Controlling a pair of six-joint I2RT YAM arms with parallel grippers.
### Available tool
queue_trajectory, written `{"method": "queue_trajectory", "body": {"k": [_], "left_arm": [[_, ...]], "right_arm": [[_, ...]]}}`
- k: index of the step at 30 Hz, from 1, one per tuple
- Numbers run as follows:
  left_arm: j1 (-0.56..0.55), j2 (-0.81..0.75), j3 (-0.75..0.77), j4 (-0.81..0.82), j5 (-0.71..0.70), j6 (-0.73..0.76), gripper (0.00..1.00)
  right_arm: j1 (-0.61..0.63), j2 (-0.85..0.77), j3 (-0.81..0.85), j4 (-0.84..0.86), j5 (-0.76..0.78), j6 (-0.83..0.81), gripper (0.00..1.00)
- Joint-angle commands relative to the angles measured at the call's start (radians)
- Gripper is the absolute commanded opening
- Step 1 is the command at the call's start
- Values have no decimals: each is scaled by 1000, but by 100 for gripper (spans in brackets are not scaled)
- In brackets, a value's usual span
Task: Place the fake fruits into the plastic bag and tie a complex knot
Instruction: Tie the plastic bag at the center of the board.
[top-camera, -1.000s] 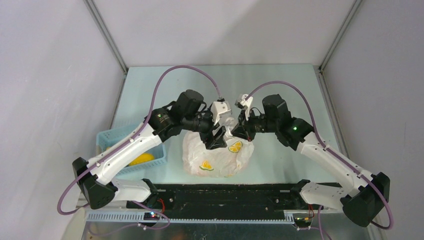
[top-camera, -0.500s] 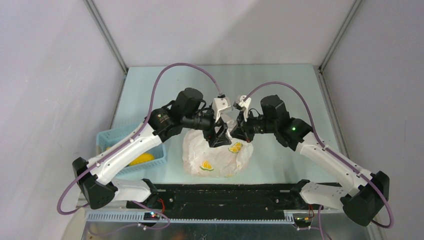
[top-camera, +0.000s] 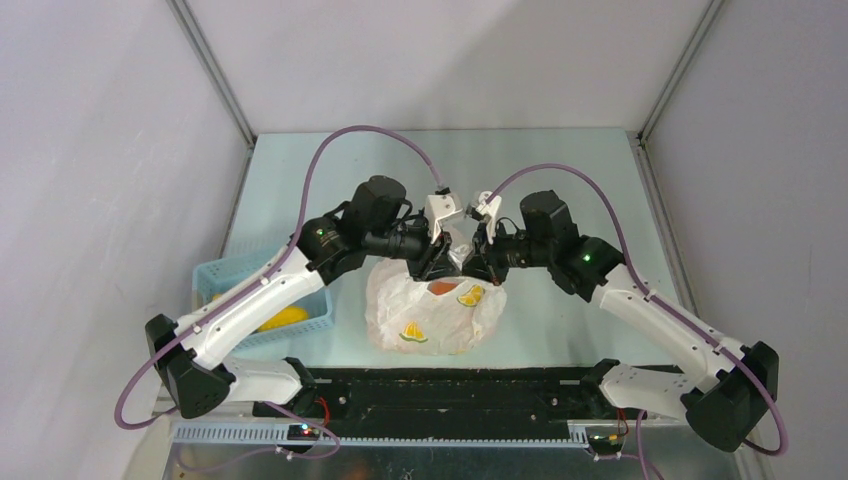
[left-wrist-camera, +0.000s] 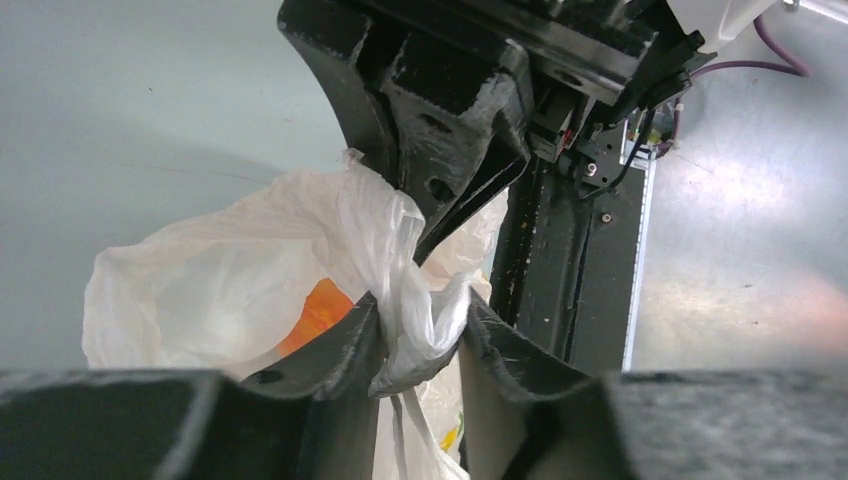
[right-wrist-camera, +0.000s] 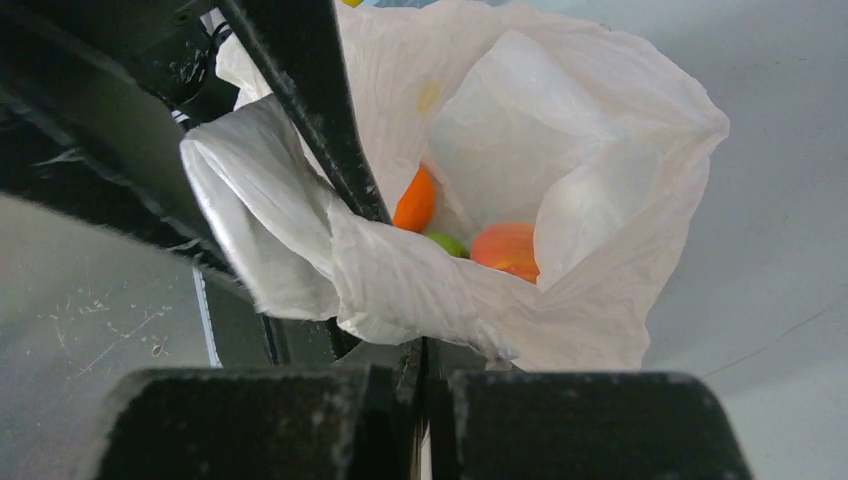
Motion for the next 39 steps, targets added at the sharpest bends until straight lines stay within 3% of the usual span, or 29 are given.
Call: {"method": "queue_trajectory", "body": {"k": [1, 10, 21, 25, 30, 39], "left_arm": [[-6, -20, -9, 26, -15, 11, 30], [-5, -67, -48, 65, -38, 22, 1], [-7, -111, -108, 110, -23, 33, 0], [-5, -123, -137, 134, -12, 26, 0], [-6, -157, -200, 207, -48, -25, 0], [-5, -185, -237, 237, -32, -42, 0]], "right_arm": [[4, -32, 46, 1, 11, 4, 0], [-7, -78, 43, -45, 38, -8, 22], [-194, -233, -33, 76, -199, 178, 64], [-186, -252, -50, 181, -213, 258, 67], [-180, -299, -52, 329, -63, 467, 74], [-86, -265, -49, 331, 63, 456, 79]]}}
